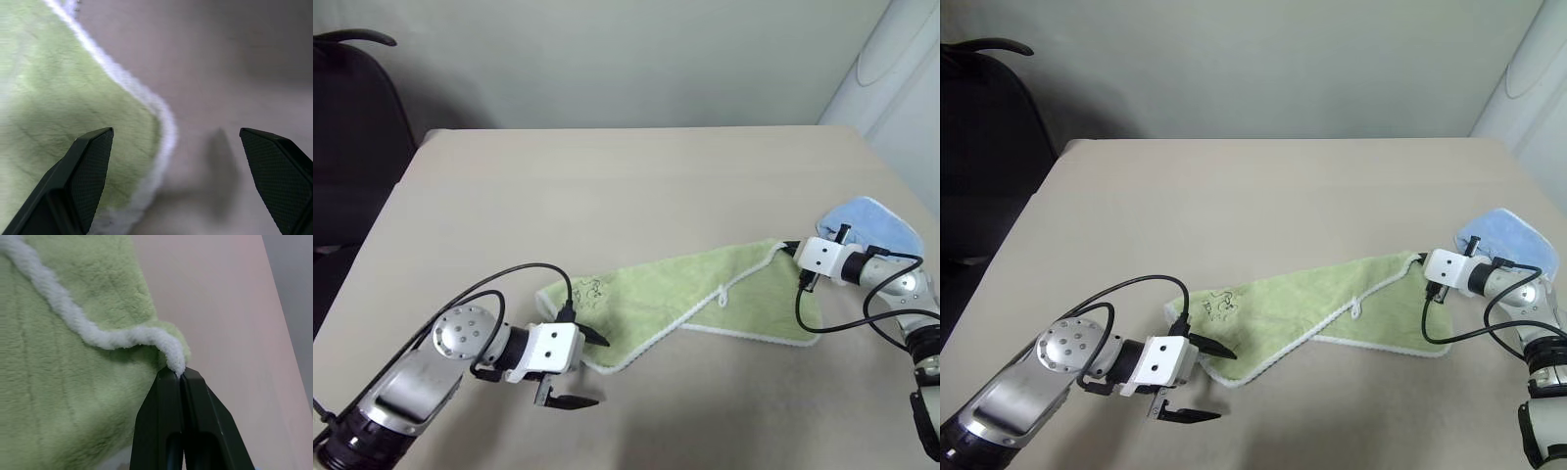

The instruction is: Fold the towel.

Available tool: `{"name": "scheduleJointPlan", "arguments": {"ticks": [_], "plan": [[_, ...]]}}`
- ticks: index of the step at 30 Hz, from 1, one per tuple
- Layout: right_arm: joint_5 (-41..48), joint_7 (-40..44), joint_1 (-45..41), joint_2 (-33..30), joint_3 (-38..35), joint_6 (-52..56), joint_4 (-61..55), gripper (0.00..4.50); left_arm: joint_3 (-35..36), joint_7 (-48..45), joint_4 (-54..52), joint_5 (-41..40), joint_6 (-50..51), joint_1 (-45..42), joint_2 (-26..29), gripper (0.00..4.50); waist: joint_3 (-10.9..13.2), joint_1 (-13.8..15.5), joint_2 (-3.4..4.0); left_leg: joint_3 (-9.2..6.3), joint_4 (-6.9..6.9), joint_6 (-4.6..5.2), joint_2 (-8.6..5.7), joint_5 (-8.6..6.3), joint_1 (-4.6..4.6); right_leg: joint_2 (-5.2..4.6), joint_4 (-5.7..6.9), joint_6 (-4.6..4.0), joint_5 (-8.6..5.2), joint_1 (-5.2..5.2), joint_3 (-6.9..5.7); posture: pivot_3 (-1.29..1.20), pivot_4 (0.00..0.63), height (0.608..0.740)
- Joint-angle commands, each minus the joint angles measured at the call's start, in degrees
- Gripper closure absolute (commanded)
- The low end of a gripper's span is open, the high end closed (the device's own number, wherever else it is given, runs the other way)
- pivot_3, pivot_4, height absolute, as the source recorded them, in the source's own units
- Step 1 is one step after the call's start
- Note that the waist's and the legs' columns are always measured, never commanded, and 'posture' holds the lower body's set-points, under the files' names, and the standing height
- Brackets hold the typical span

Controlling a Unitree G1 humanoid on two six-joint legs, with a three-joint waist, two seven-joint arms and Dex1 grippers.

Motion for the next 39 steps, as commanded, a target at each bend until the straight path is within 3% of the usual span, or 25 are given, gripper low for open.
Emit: {"name": "scheduleJointPlan", "arguments": {"ticks": [1,7,11,20,25,30,36,39], "plan": [[2.14,0.59,1.17,-1.66,-2.30,0.97,-3.62,4.50,-0.90,0.94,1.03,1.55,-1.67,0.09,-0.92,0.02,0.00,0.00,0.00,0.00,0.00,0.00,0.00,0.00,0.00,0.00,0.00,0.00,0.00,0.00,0.00,0.00,0.150,0.740],[2.80,0.48,2.79,-1.99,-2.61,2.77,-6.50,4.50,-3.05,0.38,2.79,3.31,-2.88,-0.35,-1.77,0.02,0.00,-0.03,0.00,-0.02,0.00,0.00,0.00,0.00,0.00,0.00,-0.01,0.00,0.00,0.01,0.00,0.00,0.150,0.740],[3.21,0.52,3.42,-2.05,-2.69,3.29,-7.51,4.50,-4.13,2.07,4.56,5.25,-3.65,-2.04,-3.66,1.22,-0.02,0.00,0.03,-0.02,0.00,0.00,0.00,0.00,0.00,0.00,-0.01,0.00,0.00,0.02,0.00,0.00,0.150,0.740],[3.53,0.62,3.39,-2.11,-2.33,3.62,-8.04,4.50,-2.36,2.10,4.42,3.15,-3.62,-1.06,-3.76,4.45,-0.03,-0.02,0.04,-0.02,0.00,0.00,0.00,0.00,0.01,0.00,-0.01,0.00,0.00,0.02,0.00,0.00,0.150,0.740],[2.37,0.32,1.86,-2.14,-1.68,3.60,-5.93,4.50,-0.88,2.25,2.93,0.18,-2.62,0.14,-4.19,4.48,-0.03,-0.06,0.04,-0.02,0.00,0.00,0.00,0.00,0.00,0.00,-0.01,0.01,0.00,0.02,0.00,0.00,0.150,0.740],[3.23,1.11,1.12,-3.07,-2.34,3.35,-5.28,4.50,7.05,6.44,-2.12,-14.03,8.97,0.84,-7.16,4.48,-0.02,-0.04,0.04,-0.02,0.01,0.00,0.00,0.00,0.00,0.00,-0.01,0.01,0.00,0.02,-0.01,0.00,0.150,0.740],[7.59,2.37,2.05,-6.52,-6.82,5.32,-6.00,4.50,23.79,20.19,-0.75,-31.35,22.13,-3.36,-11.87,4.48,-0.02,0.08,0.05,0.00,0.01,-0.05,0.00,0.03,0.01,0.00,0.02,0.01,0.00,0.05,-0.04,0.00,0.150,0.740],[7.04,0.58,-1.24,-6.91,-7.90,6.77,-4.14,4.50,26.66,28.67,4.31,-31.32,23.04,-10.49,-15.87,4.48,-0.02,-0.01,0.05,0.03,0.02,-0.05,0.00,0.03,0.17,0.00,0.02,0.01,0.00,0.16,-0.02,0.00,0.150,0.740]]}}
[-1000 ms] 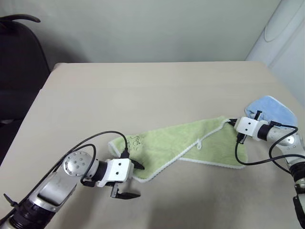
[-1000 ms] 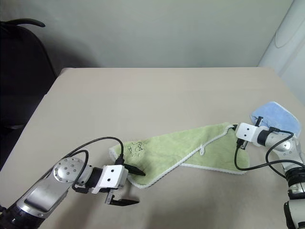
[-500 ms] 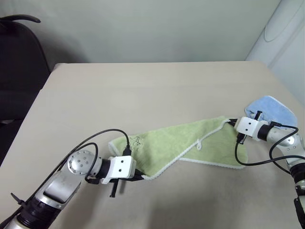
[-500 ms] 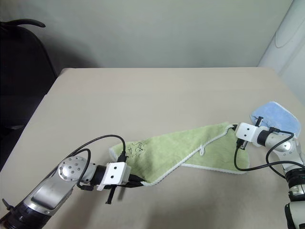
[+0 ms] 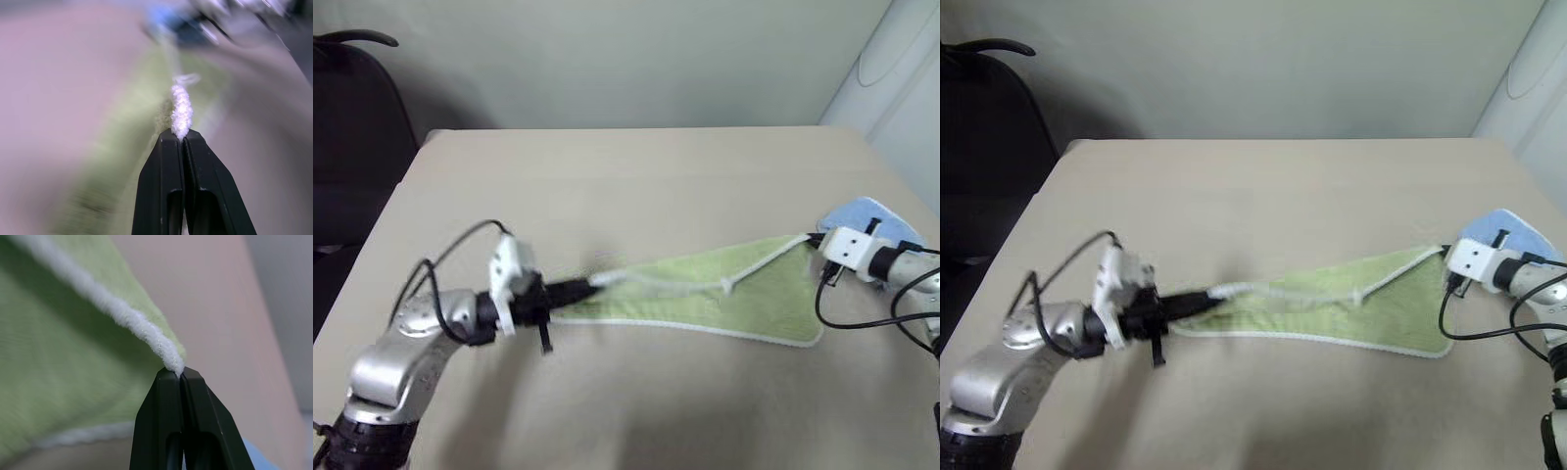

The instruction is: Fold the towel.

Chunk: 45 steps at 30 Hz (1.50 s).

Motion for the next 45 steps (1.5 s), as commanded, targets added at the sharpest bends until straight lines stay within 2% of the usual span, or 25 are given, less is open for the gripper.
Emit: {"name": "scheduleJointPlan", "arguments": {"ticks": [1,6,10,13,15,19,23,27,32,34,40,42,45], "plan": [[0.24,-2.53,-5.23,-1.18,-2.69,1.41,2.35,4.50,2.86,9.69,5.68,0.24,0.82,-8.12,-3.54,4.48,0.00,-0.12,0.00,0.00,0.01,0.00,0.00,0.00,0.06,0.00,0.00,0.00,0.00,0.05,0.01,0.00,0.150,0.740],[-7.10,-10.88,-16.60,0.04,0.58,1.70,12.67,4.50,-0.72,16.49,19.19,8.76,-5.12,-22.84,-9.54,4.48,0.01,-0.10,0.03,0.02,0.06,0.00,0.00,0.01,0.04,0.00,0.03,0.02,0.01,-0.03,0.04,0.00,0.150,0.740],[-12.79,-18.42,-26.47,0.21,3.59,1.25,19.79,4.50,-0.67,19.66,30.74,12.54,-10.96,-35.79,-13.94,4.48,0.03,-0.06,0.04,0.00,0.11,0.01,0.00,0.02,-0.11,-0.01,0.04,0.05,0.03,-0.15,0.03,0.00,0.150,0.740],[-14.00,-20.84,-31.84,-1.07,3.88,0.27,22.23,4.50,0.72,19.83,36.44,13.95,-15.49,-43.37,-14.08,4.48,0.05,-0.12,0.08,0.00,0.15,-0.25,-0.01,0.22,-0.48,-0.02,0.08,0.09,0.07,-0.55,0.04,0.00,0.150,0.740],[-12.11,-19.35,-32.49,-2.72,2.29,-0.93,22.22,4.50,2.11,18.27,35.06,12.60,-15.77,-44.14,-12.73,4.48,0.06,-0.15,0.09,0.01,0.12,-0.66,-0.01,0.51,-0.74,-0.02,0.07,0.10,0.11,-0.81,0.06,0.00,0.150,0.740],[-5.67,-11.86,-28.05,-5.47,-1.51,-2.93,19.09,4.50,3.85,13.26,23.58,6.50,-10.59,-37.30,-9.21,4.48,0.06,-0.11,0.09,0.01,0.05,-0.75,0.00,0.63,-0.92,-0.04,0.02,0.11,0.13,-0.93,0.05,0.00,0.150,0.740],[4.95,0.09,-17.96,-6.30,-6.86,-0.87,11.13,4.50,3.80,8.09,8.68,0.49,-3.35,-22.85,-4.02,4.48,0.06,-0.11,0.07,0.03,0.09,-0.77,0.00,0.64,-0.96,-0.04,0.01,0.12,0.14,-0.90,0.03,0.00,0.150,0.740],[14.81,14.67,0.22,-7.30,-9.60,6.16,-2.16,4.50,3.26,2.27,-5.60,-2.06,1.25,-2.81,2.30,4.48,0.05,0.02,0.05,0.04,0.11,-0.82,-0.01,0.67,-0.97,-0.03,-0.01,0.12,0.14,-0.87,0.01,0.00,0.150,0.740],[18.53,23.35,16.18,-10.73,-11.93,13.41,-12.30,4.50,3.73,0.23,-12.59,-0.33,1.07,11.50,5.70,4.48,0.06,0.28,0.06,0.04,0.13,-0.77,-0.01,0.64,-0.88,-0.01,0.00,0.14,0.13,-0.74,0.02,0.00,0.150,0.740],[19.86,26.21,20.12,-12.14,-12.94,16.07,-14.27,4.50,4.61,-0.02,-14.67,-0.62,1.17,15.94,6.20,4.48,0.06,0.17,0.05,0.09,0.11,-0.25,-0.01,0.32,-0.68,0.00,-0.03,0.15,0.12,-0.55,0.07,0.00,0.150,0.740],[20.85,31.07,23.78,-14.16,-14.46,19.76,-16.34,4.50,7.57,-0.36,-19.40,-3.90,2.98,24.86,6.85,4.48,0.06,-0.16,0.04,0.12,0.08,-0.17,0.03,-0.02,0.04,0.16,-0.11,0.09,-0.01,0.13,0.14,0.00,0.150,0.740],[19.66,30.67,22.02,-14.07,-14.12,19.33,-15.76,4.50,7.89,-0.54,-20.48,-4.34,3.12,27.30,6.94,4.48,0.06,-0.13,0.05,0.13,0.09,-0.15,0.02,-0.04,0.06,0.16,-0.10,0.09,-0.01,0.17,0.14,0.00,0.150,0.740],[15.60,26.16,14.81,-11.88,-11.82,16.47,-12.82,4.50,6.18,1.12,-20.06,-2.76,2.02,27.48,5.75,4.48,0.04,-0.29,0.12,0.13,0.10,-0.12,0.02,-0.06,0.10,0.16,-0.09,0.10,-0.01,0.17,0.16,0.00,0.150,0.740]]}}
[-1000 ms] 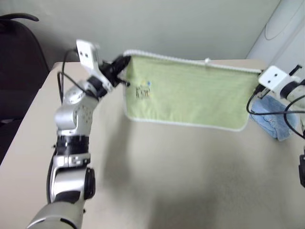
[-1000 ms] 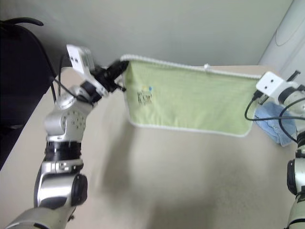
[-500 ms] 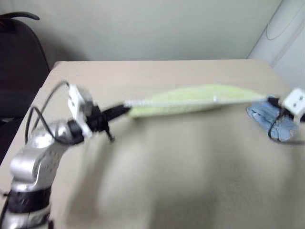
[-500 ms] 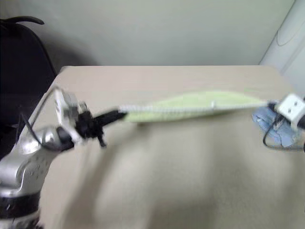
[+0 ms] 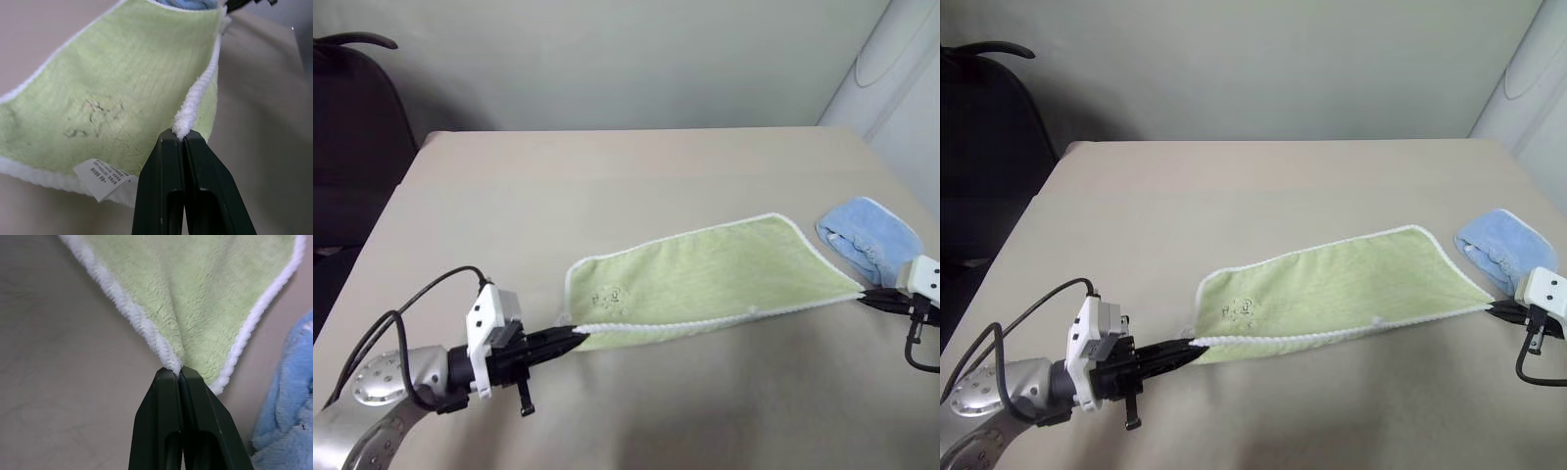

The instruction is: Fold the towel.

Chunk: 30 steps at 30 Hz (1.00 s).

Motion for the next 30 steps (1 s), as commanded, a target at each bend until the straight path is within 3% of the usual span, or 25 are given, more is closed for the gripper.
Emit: {"name": "scheduleJointPlan", "arguments": {"ticks": [1,6,14,27,29,30], "plan": [[-5.40,-6.42,-9.39,1.46,1.52,-3.95,3.42,4.50,-1.00,2.50,-0.53,0.85,-1.06,-1.93,-1.70,4.48,-0.03,-0.20,0.05,0.00,0.00,0.01,0.01,0.00,0.03,0.00,0.01,0.00,0.00,0.01,0.00,0.00,0.150,0.740],[-15.62,-16.51,-22.94,6.96,7.82,-8.33,13.76,4.50,-4.38,10.97,6.84,5.66,-0.61,-10.36,-6.42,4.48,-0.04,0.00,0.09,-0.10,-0.01,0.10,0.04,-0.05,0.21,-0.01,0.06,0.00,0.00,0.14,-0.07,0.00,0.150,0.740],[-27.59,-31.16,-37.43,14.91,16.34,-12.45,29.80,4.50,-4.97,18.49,17.73,11.60,-2.10,-19.59,-11.50,4.48,-0.02,-0.11,0.19,-0.09,0.00,0.08,0.03,-0.03,0.12,-0.04,0.13,0.00,0.01,0.01,-0.08,0.00,0.150,0.740],[-37.85,-44.92,-48.60,22.20,24.36,-16.17,43.57,4.50,-12.83,18.21,29.83,22.36,-7.89,-27.08,-13.53,4.48,-0.02,-0.06,0.19,-0.10,-0.02,0.02,0.03,0.02,-0.05,-0.10,0.13,-0.07,0.05,-0.21,-0.09,0.00,0.150,0.740],[-39.01,-46.60,-49.36,22.63,25.21,-16.66,44.33,4.06,-13.40,17.52,30.83,23.21,-8.36,-27.42,-13.41,4.50,-0.02,-0.07,0.19,-0.10,-0.03,0.02,0.03,0.02,-0.07,-0.11,0.14,-0.07,0.05,-0.23,-0.09,0.00,0.150,0.740],[-39.36,-47.08,-49.57,22.70,25.44,-16.88,44.63,3.81,-13.57,17.31,31.00,23.58,-8.46,-27.43,-13.33,4.28,-0.02,-0.06,0.19,-0.10,-0.03,0.02,0.04,0.02,-0.09,-0.11,0.13,-0.08,0.05,-0.25,-0.09,0.00,0.150,0.740]]}}
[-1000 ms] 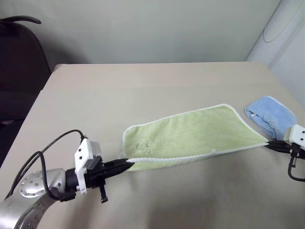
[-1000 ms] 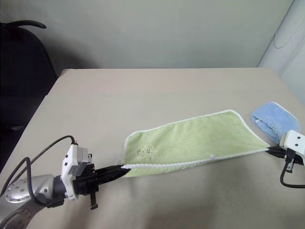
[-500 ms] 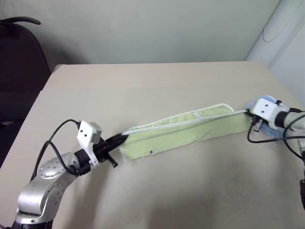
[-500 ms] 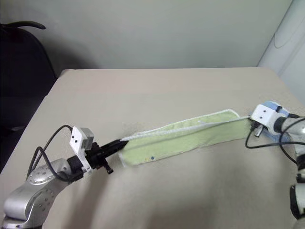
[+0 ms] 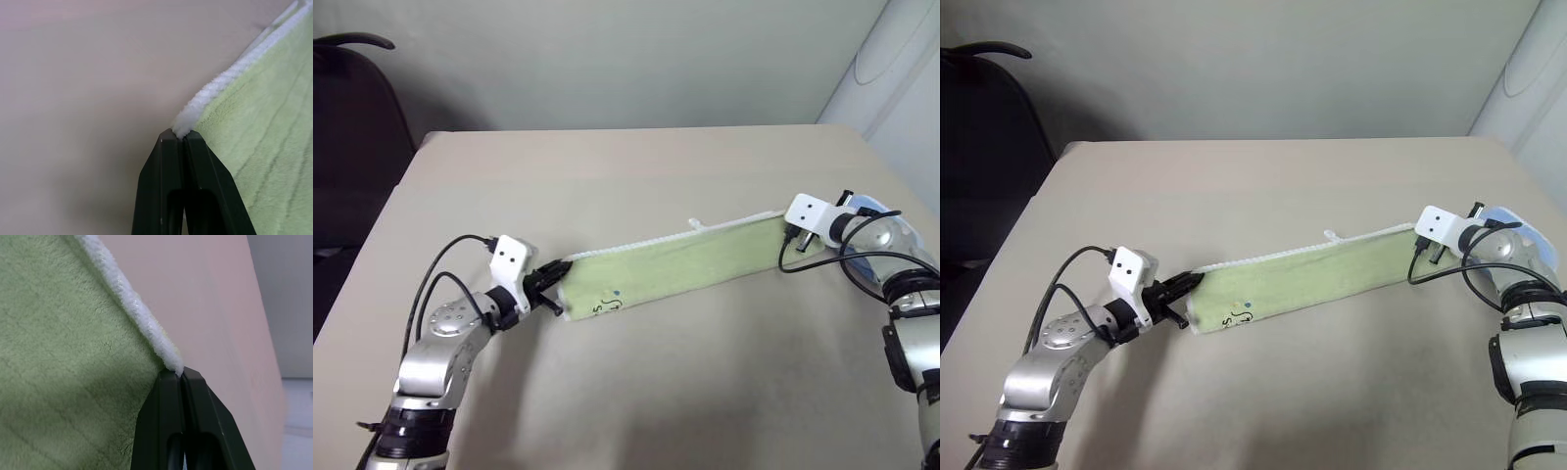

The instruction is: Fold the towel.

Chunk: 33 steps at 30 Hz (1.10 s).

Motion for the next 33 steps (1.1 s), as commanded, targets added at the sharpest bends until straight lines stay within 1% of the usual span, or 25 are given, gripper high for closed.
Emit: {"name": "scheduleJointPlan", "arguments": {"ticks": [1,2,4,5,6,8,9,10,11,12,14,17,18,19,20,22,24,27,30,32,33], "plan": [[-1.64,-3.22,-2.03,-0.78,0.83,-1.24,0.67,3.54,0.09,-0.83,0.12,1.29,-1.28,-0.52,0.20,4.03,0.00,0.03,0.00,0.00,0.00,0.00,0.00,0.00,-0.03,-0.01,0.00,0.00,0.00,-0.02,-0.01,0.00,0.150,0.740],[-1.84,-3.49,-2.13,-0.80,0.95,-1.51,0.84,3.17,0.22,-1.11,0.12,1.14,-1.08,-0.26,0.11,3.81,0.00,0.03,0.00,-0.01,0.00,0.01,0.00,0.01,-0.06,-0.01,0.00,-0.01,0.00,-0.04,-0.02,0.00,0.150,0.740],[-2.33,-4.32,-2.25,-1.01,1.29,-2.10,1.04,2.58,0.63,-1.51,-0.23,0.82,-0.76,0.39,-0.07,3.22,0.00,0.03,0.00,0.00,-0.01,0.01,0.00,0.01,-0.06,-0.01,0.00,-0.01,0.01,-0.04,-0.02,0.00,0.150,0.740],[-2.55,-4.71,-2.26,-1.17,1.40,-2.34,1.12,2.18,0.88,-1.71,-0.52,0.53,-0.53,0.74,-0.18,2.83,0.00,0.02,0.00,0.00,-0.01,0.01,0.00,0.01,-0.06,-0.02,0.00,-0.01,0.01,-0.04,-0.02,0.00,0.150,0.740],[-2.73,-4.95,-2.22,-1.42,1.51,-2.68,1.16,1.88,1.12,-1.85,-0.90,0.35,-0.42,1.15,-0.24,2.48,0.00,0.02,0.00,0.00,-0.02,0.01,0.00,0.01,-0.06,-0.02,0.00,-0.01,0.01,-0.05,-0.02,0.00,0.150,0.740],[-3.32,-5.84,-2.06,-2.03,1.77,-3.51,1.08,1.15,1.54,-1.76,-1.54,0.24,-0.24,1.92,-0.39,1.75,0.00,0.00,0.00,0.00,-0.04,0.01,0.00,0.01,-0.06,-0.02,0.00,-0.01,0.01,-0.06,-0.01,0.00,0.150,0.740],[-3.53,-6.87,-2.01,-2.52,1.67,-3.94,0.91,0.88,1.79,-1.39,-1.97,0.51,-0.32,2.46,-0.38,1.45,0.00,0.01,0.00,0.01,-0.04,0.01,0.00,0.01,-0.06,-0.03,0.00,-0.01,0.01,-0.06,-0.01,0.00,0.150,0.740],[-3.34,-8.21,-2.01,-3.14,1.17,-4.27,0.61,0.46,1.86,-0.75,-2.42,1.61,-1.07,3.14,-0.11,1.04,0.00,0.01,0.00,0.01,-0.04,0.01,0.00,0.01,-0.08,-0.03,0.00,-0.01,0.01,-0.07,-0.01,0.00,0.150,0.740],[-1.64,-8.45,-1.86,-3.68,-0.52,-4.16,0.31,0.17,2.58,-0.05,-2.88,1.86,-1.52,3.82,-0.22,0.73,0.00,0.02,0.01,0.00,-0.04,0.01,0.00,0.01,-0.08,-0.03,0.00,-0.01,0.01,-0.07,-0.01,0.00,0.150,0.740],[0.61,-7.92,-1.62,-4.01,-2.53,-3.85,0.09,0.00,3.59,0.51,-3.35,1.51,-1.63,4.28,-0.52,0.37,0.01,0.02,0.01,0.00,-0.05,0.01,0.00,0.01,-0.08,-0.03,0.00,-0.01,0.01,-0.07,-0.01,0.00,0.150,0.740],[7.00,-4.14,-0.55,-4.27,-7.83,-2.40,-0.52,0.00,6.28,1.89,-4.38,0.09,-1.72,4.79,-1.49,0.37,0.01,0.06,0.01,0.02,-0.07,0.02,0.00,0.02,-0.12,-0.03,-0.01,-0.01,0.00,-0.09,-0.01,0.00,0.150,0.740],[24.27,10.10,3.42,-2.62,-21.02,9.05,-4.79,0.00,10.42,7.46,-5.49,0.92,-2.11,4.09,-3.33,0.37,-0.01,0.12,-0.03,0.04,-0.10,-0.04,0.00,0.08,-0.13,-0.03,-0.05,-0.02,0.00,-0.05,-0.02,0.00,0.150,0.740],[28.28,13.55,5.16,-2.32,-23.96,12.97,-7.24,0.00,11.36,8.57,-5.64,0.97,-2.28,3.86,-3.83,0.37,-0.03,0.20,-0.06,0.04,-0.11,-0.11,0.00,0.12,-0.13,-0.03,-0.06,-0.02,0.00,-0.05,-0.02,0.00,0.150,0.740],[30.35,15.26,6.63,-2.21,-25.44,15.79,-9.76,0.00,11.86,9.02,-5.75,0.91,-2.32,3.75,-4.12,0.37,-0.03,0.23,-0.07,0.04,-0.12,-0.28,0.00,0.22,-0.13,-0.01,-0.08,-0.03,-0.01,-0.03,-0.02,0.00,0.150,0.740],[35.14,17.95,9.92,-1.82,-28.24,23.68,-14.95,0.00,11.77,9.83,-6.00,2.02,-3.20,3.54,-4.27,0.37,-0.03,0.22,-0.07,0.04,-0.12,-0.63,0.00,0.42,-0.12,0.00,-0.08,-0.04,-0.01,-0.03,-0.03,0.00,0.150,0.740],[43.57,20.41,16.62,-1.15,-32.89,38.86,-25.58,0.00,10.86,10.15,-7.14,3.12,-4.85,3.00,-4.54,0.37,-0.03,0.46,-0.11,0.05,-0.18,-0.85,0.00,0.56,-0.13,0.00,-0.08,-0.04,-0.01,-0.04,-0.02,0.00,0.150,0.740],[51.08,18.65,22.91,-0.22,-37.48,52.94,-35.94,0.00,9.46,8.41,-8.92,2.28,-5.81,2.39,-4.87,0.37,-0.01,0.63,-0.12,0.04,-0.19,-0.89,-0.02,0.58,-0.14,0.03,-0.13,-0.07,-0.03,-0.02,-0.03,0.00,0.150,0.740],[59.77,13.66,29.43,1.61,-43.40,69.34,-45.90,0.00,5.94,3.45,-12.23,0.52,-6.16,2.63,-4.28,0.37,0.01,0.41,-0.09,0.08,-0.19,-0.90,-0.03,0.59,-0.12,0.05,-0.10,-0.06,-0.03,-0.06,0.06,0.00,0.150,0.740],[65.52,8.15,34.44,4.41,-48.21,79.62,-52.33,0.00,1.54,-2.61,-15.27,-0.05,-6.71,3.72,-2.54,0.37,0.00,0.31,-0.12,0.08,-0.19,-0.89,-0.05,0.58,-0.09,0.10,-0.12,-0.02,-0.05,-0.03,0.08,0.00,0.150,0.740],[68.37,4.49,35.15,6.35,-51.31,83.28,-54.05,0.00,-0.14,-4.81,-15.78,0.02,-6.94,4.15,-1.68,0.37,0.00,0.17,-0.13,0.07,-0.19,-0.84,-0.06,0.55,0.05,0.13,-0.13,0.01,-0.07,0.06,0.11,0.00,0.150,0.740],[69.66,2.64,35.05,7.40,-52.68,84.99,-54.44,0.00,-1.18,-5.67,-15.75,0.77,-7.55,4.30,-1.29,0.37,0.00,0.12,-0.13,0.08,-0.20,-0.59,-0.06,0.40,0.07,0.13,-0.12,0.04,-0.08,0.07,0.14,0.00,0.150,0.740]]}}
